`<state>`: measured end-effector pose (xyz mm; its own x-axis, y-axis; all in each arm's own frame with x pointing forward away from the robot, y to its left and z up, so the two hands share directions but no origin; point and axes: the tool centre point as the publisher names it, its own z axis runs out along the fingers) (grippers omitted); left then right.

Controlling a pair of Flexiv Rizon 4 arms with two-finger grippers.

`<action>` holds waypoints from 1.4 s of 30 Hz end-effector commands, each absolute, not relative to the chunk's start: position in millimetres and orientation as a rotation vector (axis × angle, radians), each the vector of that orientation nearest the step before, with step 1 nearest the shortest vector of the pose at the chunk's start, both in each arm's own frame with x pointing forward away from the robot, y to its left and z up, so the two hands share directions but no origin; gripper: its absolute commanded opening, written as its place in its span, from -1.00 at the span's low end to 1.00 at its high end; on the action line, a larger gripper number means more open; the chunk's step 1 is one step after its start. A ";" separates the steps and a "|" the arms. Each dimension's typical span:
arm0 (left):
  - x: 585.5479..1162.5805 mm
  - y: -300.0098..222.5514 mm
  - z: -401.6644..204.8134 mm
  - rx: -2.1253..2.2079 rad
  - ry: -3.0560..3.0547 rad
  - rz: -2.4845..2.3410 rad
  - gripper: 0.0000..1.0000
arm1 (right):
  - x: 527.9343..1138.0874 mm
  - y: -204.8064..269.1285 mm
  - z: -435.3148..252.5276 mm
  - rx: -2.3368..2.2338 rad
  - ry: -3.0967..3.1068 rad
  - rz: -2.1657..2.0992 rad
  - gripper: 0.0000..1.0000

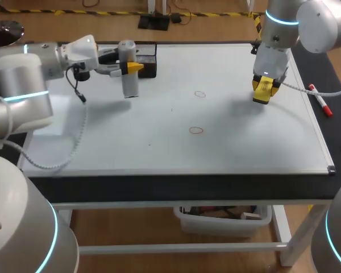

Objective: Pick up the inspection probe, press it on each red-marked spot on the whiteboard one by one, put down the probe, pick up the eraser, and wipe off all the red marks.

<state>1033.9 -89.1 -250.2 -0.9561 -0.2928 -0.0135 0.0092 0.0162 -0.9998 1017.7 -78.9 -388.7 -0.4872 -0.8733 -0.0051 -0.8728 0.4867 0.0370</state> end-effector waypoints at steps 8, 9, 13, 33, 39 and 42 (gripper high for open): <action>1015.7 -54.9 -252.1 -0.502 1.921 -1.919 -1.00 | 1018.5 -79.5 -387.8 1.586 -2.692 -0.051 -1.00; 1015.5 -53.2 -252.2 -0.506 1.918 -1.916 -1.00 | 1018.5 -79.5 -387.8 1.586 -2.692 -0.051 -1.00; 1015.8 -47.2 -251.8 -0.516 1.906 -1.913 -1.00 | 1018.5 -79.5 -387.8 1.586 -2.692 -0.051 -1.00; 1014.8 -38.4 -251.8 -0.525 1.885 -1.910 -1.00 | 1049.3 -29.0 -385.6 1.762 -2.624 -0.048 -1.00; 1014.8 -38.4 -251.8 -0.525 1.885 -1.910 -1.00 | 1070.0 17.9 -387.1 1.897 -2.543 -0.063 -1.00; 1014.8 -38.4 -251.8 -0.525 1.885 -1.910 -1.00 | 1074.5 40.5 -385.8 1.962 -2.503 -0.067 -1.00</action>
<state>1014.9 -37.8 -252.3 -0.8489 -0.5284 -0.0142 0.0198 -0.0049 -0.9998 1060.1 18.3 -382.4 -0.2499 -0.9638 -0.0930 -0.9678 0.2515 -0.0065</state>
